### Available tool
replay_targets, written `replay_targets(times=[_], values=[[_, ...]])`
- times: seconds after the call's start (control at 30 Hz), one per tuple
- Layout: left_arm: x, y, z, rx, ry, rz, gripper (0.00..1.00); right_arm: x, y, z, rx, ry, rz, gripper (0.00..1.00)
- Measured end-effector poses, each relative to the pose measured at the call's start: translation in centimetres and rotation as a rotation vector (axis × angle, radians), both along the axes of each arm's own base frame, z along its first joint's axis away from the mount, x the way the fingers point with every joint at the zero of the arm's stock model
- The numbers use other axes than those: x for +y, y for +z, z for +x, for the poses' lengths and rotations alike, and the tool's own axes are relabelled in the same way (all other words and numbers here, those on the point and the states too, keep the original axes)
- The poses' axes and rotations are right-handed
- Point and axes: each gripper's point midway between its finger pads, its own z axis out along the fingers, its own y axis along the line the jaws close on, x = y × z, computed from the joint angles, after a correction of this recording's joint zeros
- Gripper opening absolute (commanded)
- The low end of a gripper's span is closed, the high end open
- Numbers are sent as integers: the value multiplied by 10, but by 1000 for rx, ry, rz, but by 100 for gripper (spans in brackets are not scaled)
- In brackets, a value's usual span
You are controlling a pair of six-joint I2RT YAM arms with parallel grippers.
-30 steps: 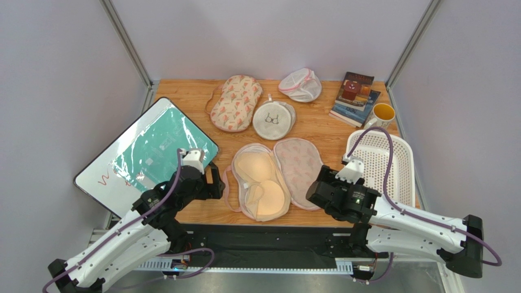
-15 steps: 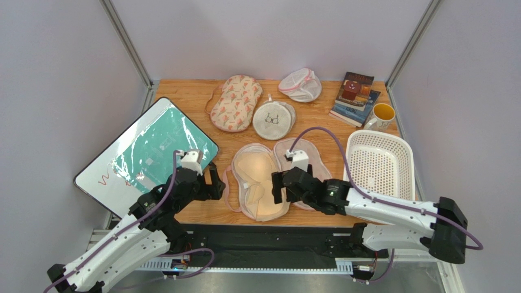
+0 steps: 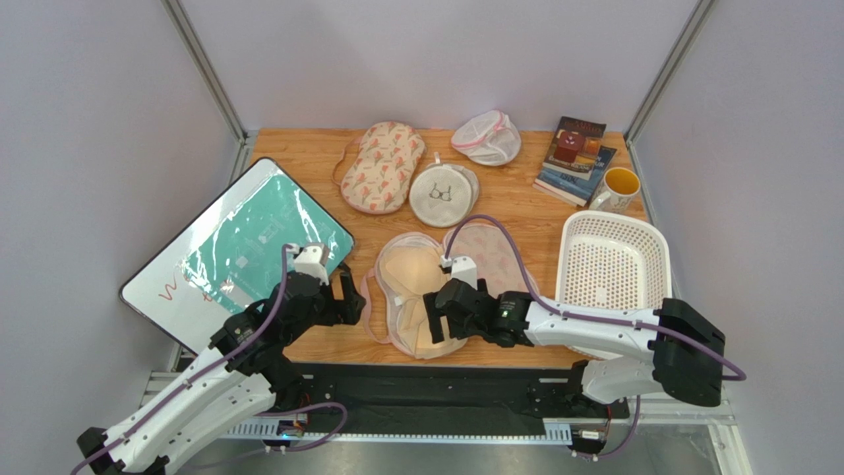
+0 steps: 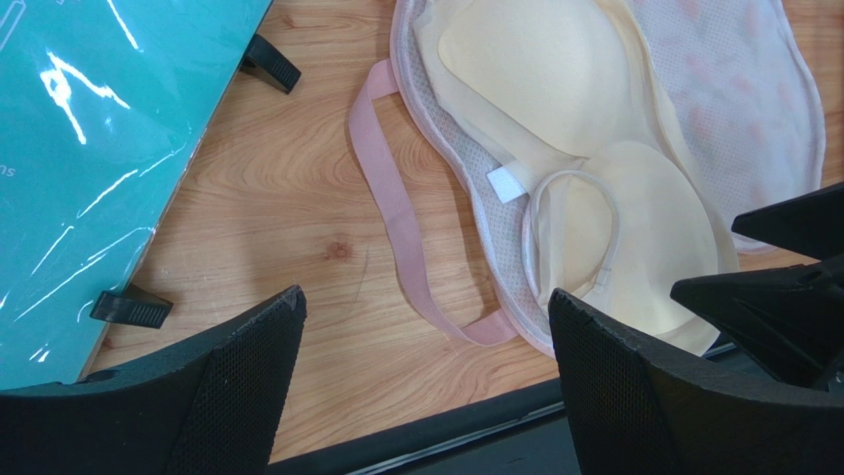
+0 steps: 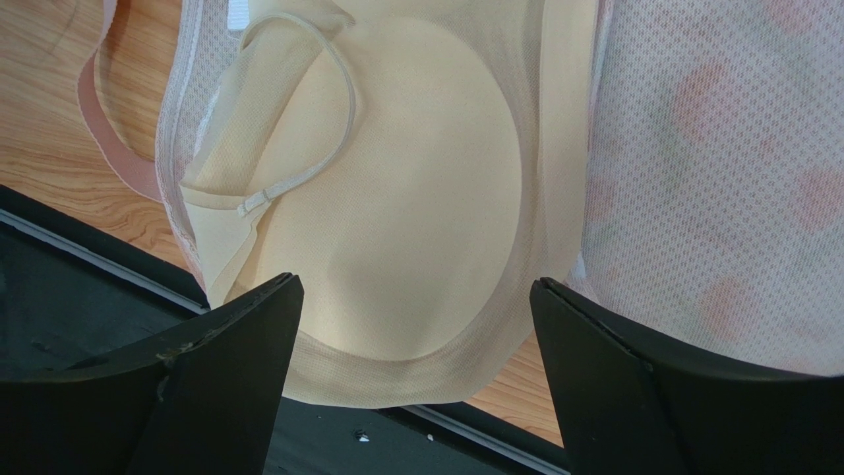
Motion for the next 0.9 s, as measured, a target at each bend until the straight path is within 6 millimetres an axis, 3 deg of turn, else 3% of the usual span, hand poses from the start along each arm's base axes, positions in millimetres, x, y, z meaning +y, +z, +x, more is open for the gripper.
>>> replay_targets(times=[0.33, 0.43, 0.53, 0.57, 0.63, 0.67, 0.73, 0.77, 0.9], values=[[-1, 1, 0, -6, -10, -5, 97, -8, -17, -5, 59, -73, 0, 87], [-1, 3, -1, -10, -13, -8, 96, -7, -21, -5, 73, -80, -1, 75], [-1, 3, -1, -13, -14, -11, 97, -4, -22, -6, 85, -81, 11, 57], [-1, 3, -1, -13, -14, -11, 97, -3, -22, -6, 87, -81, 17, 43], [-1, 4, -1, -15, -14, -13, 97, -3, -22, -6, 91, -85, 20, 35], [-1, 4, -1, -15, -14, -13, 96, -4, -23, -6, 91, -84, 19, 24], [-1, 4, -1, -16, -14, -14, 96, -3, -22, -6, 91, -85, 22, 17], [-1, 4, -1, -16, -14, -14, 97, -4, -21, -6, 90, -84, 22, 4], [-2, 4, -1, -18, -14, -16, 97, -2, -14, -5, 77, -70, 28, 0]])
